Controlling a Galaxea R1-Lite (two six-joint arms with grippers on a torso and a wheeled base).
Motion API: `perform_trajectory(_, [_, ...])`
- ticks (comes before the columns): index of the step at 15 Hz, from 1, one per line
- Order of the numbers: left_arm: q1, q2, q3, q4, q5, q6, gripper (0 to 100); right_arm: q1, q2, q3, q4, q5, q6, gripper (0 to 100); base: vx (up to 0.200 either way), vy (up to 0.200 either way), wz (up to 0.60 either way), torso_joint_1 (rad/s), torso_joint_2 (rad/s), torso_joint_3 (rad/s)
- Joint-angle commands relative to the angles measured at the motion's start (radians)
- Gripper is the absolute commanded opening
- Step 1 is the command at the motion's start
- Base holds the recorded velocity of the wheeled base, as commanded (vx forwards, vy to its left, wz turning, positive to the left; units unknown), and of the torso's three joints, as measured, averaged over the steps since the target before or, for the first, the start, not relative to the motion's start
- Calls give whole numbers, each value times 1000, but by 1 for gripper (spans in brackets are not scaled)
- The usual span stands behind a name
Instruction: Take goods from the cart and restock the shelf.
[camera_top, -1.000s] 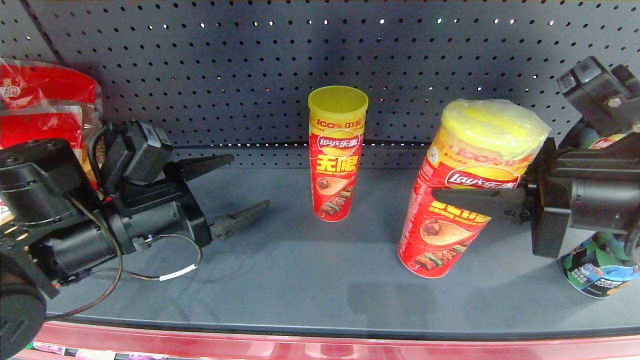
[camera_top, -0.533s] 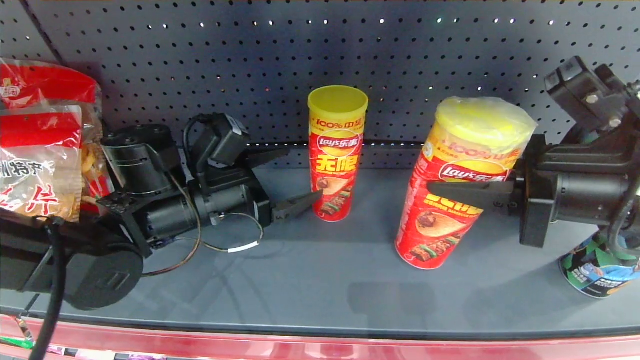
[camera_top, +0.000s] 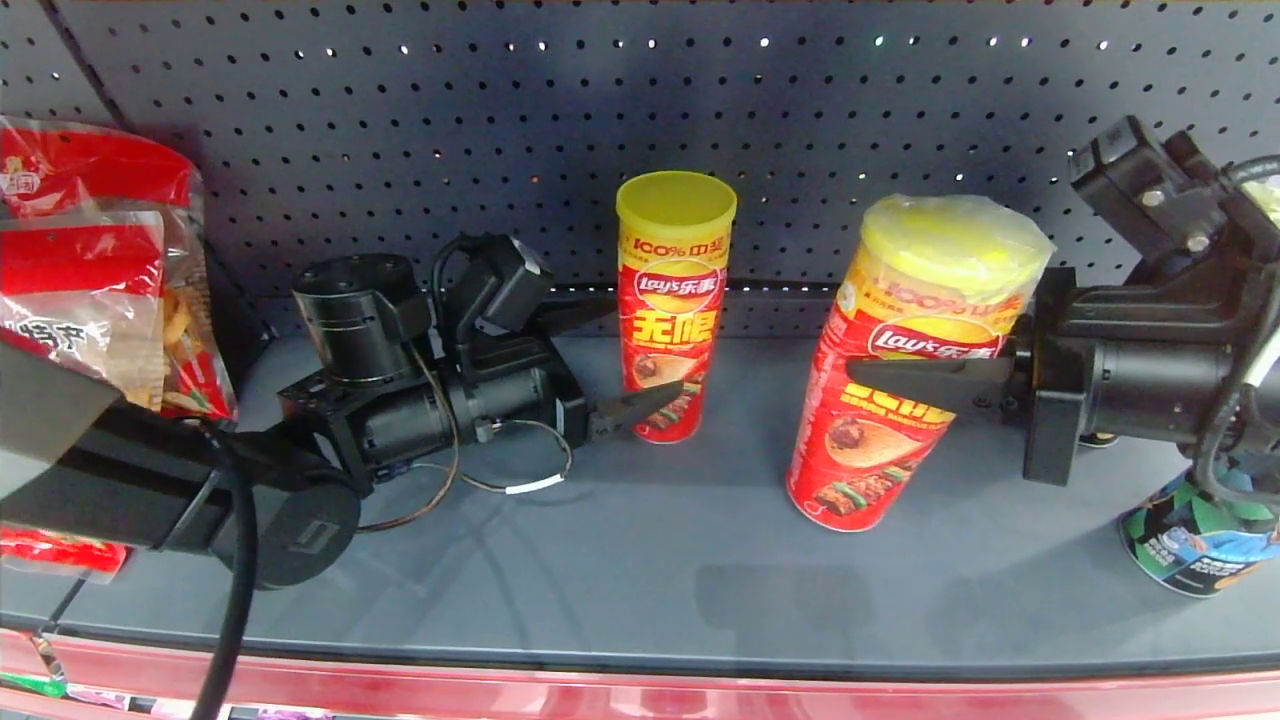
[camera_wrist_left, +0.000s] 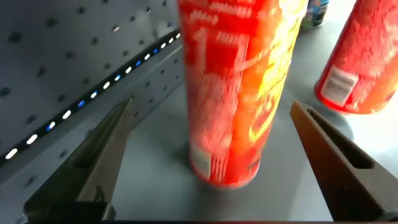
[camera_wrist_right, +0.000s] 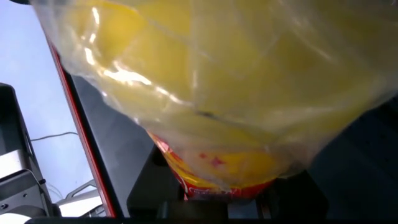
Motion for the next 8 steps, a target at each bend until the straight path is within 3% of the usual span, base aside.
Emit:
perform_trajectory(1, [-20,34,-23,-2,1,0,100,0,1,1,0,0,-1,0,0,0,0,0,0,0])
perform_trajectory(7, [-34,63,-30,-11,-1,0,100,0,7,9,0,2,-1,0,0,0,0,0,0,0])
perform_trajectory(8, [-34,63,-29,-12,-1,0,0,0,7,9,0,2,-1,0,0,0,0,0,0,0])
